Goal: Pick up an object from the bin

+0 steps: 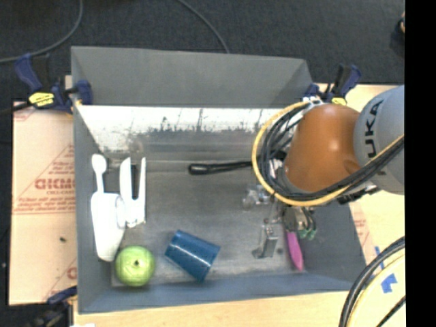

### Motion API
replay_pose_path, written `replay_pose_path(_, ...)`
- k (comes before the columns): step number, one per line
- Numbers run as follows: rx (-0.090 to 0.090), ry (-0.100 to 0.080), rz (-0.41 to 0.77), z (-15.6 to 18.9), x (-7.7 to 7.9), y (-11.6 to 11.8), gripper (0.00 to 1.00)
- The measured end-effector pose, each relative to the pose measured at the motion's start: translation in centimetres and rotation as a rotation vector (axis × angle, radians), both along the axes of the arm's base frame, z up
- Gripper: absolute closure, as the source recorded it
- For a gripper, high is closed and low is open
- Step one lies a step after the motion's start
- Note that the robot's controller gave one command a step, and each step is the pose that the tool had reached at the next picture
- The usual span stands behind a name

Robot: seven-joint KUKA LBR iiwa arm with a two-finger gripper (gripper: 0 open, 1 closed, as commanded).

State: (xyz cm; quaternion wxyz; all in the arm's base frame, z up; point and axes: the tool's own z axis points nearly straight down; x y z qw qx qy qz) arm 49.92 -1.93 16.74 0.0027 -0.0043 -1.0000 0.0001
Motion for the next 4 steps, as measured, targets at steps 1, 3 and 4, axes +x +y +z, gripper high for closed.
replay_pose_path(1, -0.001, -0.009, 0.001, 0.4, 0.2, 0.0, 0.0)
replay_pose_path(3, 0.0, -0.01, 0.122, -3.9, -0.6, 14.0, 0.0)
replay_pose_path(4, 0.0, -0.004, -0.203, -6.8, -2.4, 18.8, 0.0)
